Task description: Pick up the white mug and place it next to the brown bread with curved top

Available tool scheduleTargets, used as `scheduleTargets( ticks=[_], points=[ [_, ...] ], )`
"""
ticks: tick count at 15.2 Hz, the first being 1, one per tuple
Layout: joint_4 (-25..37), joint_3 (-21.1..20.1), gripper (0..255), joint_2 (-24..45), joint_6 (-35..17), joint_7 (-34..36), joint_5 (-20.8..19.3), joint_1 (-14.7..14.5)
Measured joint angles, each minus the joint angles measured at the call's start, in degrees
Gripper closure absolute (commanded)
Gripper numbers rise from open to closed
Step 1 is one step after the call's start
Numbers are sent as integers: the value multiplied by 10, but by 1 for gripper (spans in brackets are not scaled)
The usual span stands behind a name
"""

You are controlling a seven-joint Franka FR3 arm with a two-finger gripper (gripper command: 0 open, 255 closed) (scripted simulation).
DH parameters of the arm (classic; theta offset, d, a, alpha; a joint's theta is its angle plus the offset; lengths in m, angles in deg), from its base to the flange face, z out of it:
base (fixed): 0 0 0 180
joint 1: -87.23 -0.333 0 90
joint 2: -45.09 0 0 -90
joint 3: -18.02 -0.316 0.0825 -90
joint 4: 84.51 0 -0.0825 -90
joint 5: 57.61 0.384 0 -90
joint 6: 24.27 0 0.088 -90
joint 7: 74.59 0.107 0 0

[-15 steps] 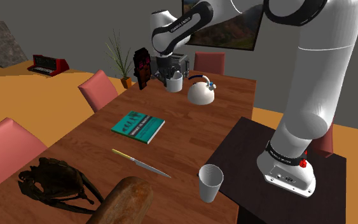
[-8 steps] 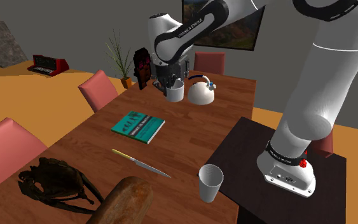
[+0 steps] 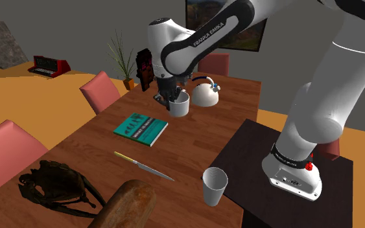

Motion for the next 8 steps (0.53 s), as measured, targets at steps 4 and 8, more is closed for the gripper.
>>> scheduleTargets(
  ticks=[4, 8],
  points=[
    [-31, -30, 255, -30, 1, 51, 10, -27],
    [-52, -63, 255, -47, 0, 104, 20, -55]
  ],
)
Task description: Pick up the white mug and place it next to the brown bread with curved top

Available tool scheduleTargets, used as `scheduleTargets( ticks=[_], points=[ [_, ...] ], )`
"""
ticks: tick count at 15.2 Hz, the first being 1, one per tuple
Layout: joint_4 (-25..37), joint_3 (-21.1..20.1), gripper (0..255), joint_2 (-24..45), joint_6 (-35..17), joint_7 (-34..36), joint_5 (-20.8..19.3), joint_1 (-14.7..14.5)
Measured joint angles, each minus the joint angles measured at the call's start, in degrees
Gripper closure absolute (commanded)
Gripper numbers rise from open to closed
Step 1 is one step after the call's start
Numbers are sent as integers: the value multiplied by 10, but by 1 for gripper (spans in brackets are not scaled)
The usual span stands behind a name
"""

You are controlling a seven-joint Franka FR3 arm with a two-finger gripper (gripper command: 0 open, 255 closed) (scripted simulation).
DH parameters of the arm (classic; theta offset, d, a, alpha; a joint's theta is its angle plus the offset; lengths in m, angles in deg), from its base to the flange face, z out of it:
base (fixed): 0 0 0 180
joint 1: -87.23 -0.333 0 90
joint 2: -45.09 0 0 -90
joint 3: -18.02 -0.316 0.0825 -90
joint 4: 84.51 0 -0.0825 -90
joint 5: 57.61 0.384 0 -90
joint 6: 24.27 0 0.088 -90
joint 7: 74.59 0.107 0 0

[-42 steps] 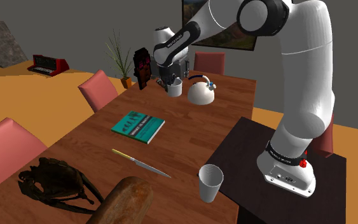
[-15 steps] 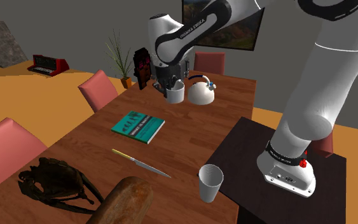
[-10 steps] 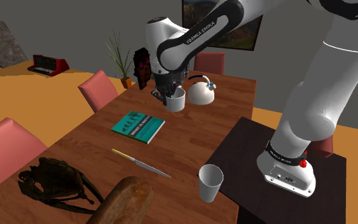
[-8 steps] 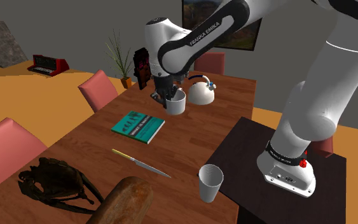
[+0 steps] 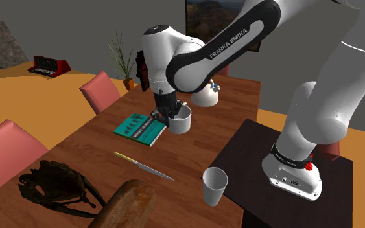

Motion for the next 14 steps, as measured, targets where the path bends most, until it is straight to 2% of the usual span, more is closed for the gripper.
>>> scheduleTargets(
  ticks=[6, 14],
  points=[
    [-15, -50, 255, -22, 9, 78, 18, -41],
    [18, -126, 255, 4, 21, 203, 22, -92]
  ],
)
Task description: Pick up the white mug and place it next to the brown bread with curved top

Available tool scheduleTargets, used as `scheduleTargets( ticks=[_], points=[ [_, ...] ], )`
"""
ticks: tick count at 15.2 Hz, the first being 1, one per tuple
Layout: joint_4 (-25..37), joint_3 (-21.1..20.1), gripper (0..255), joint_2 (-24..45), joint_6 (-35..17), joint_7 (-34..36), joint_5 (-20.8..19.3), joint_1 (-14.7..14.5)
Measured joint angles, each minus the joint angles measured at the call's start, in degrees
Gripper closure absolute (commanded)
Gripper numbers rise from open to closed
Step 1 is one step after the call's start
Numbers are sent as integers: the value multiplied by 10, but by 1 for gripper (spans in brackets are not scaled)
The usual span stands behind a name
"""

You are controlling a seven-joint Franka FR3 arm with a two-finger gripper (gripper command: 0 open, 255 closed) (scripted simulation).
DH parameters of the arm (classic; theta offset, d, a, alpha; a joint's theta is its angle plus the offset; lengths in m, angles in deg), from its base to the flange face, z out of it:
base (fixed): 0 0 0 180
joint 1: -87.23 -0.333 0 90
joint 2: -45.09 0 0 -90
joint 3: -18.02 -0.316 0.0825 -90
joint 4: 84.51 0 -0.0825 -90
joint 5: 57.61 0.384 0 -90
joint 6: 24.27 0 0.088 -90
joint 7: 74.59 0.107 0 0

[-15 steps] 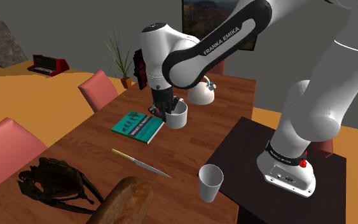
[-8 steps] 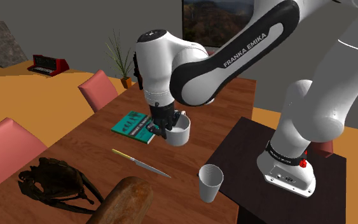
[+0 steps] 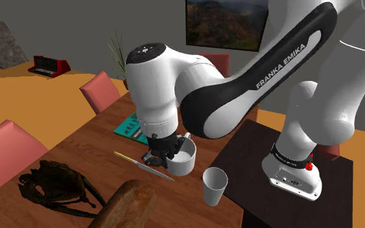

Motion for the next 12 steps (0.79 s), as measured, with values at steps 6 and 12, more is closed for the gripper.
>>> scheduleTargets(
  ticks=[6, 12],
  points=[
    [40, -53, 255, 35, 13, 98, -13, -35],
    [78, -88, 255, 88, 11, 181, -47, -62]
  ],
)
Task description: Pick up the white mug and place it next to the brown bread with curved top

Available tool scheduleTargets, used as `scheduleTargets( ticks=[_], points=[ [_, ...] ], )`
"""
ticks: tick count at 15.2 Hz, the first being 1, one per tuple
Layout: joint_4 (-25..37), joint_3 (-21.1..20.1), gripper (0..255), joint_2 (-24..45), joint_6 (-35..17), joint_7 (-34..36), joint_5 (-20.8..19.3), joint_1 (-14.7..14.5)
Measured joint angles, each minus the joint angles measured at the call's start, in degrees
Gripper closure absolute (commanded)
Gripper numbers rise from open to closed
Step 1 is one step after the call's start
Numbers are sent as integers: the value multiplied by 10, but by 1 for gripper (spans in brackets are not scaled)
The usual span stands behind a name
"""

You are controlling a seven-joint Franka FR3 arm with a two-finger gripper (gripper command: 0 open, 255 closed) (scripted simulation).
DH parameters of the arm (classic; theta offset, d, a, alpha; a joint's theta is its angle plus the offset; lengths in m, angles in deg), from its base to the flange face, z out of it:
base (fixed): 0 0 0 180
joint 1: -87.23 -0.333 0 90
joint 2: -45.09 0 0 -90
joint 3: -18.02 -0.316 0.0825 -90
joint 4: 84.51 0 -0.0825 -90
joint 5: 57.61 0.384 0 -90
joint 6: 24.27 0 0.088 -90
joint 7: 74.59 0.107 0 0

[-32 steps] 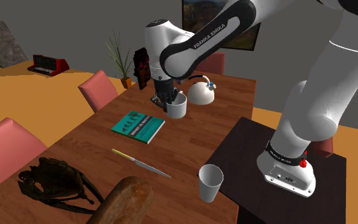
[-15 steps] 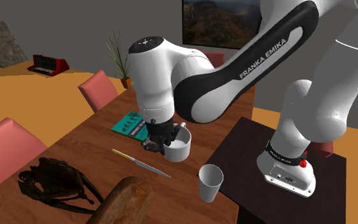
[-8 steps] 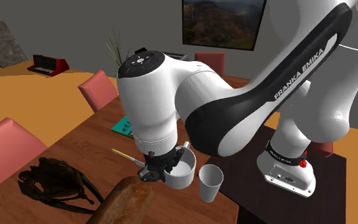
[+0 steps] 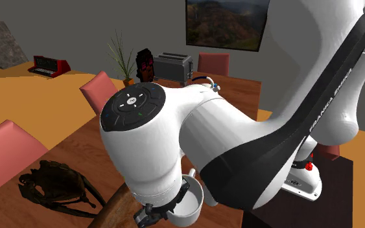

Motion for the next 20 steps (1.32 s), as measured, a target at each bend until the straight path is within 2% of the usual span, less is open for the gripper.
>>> scheduleTargets(
  ticks=[14, 20],
  points=[
    [-39, 7, 255, 78, -97, 56, -70, -11],
    [-47, 21, 255, 120, -136, 87, -112, -21]
  ],
)
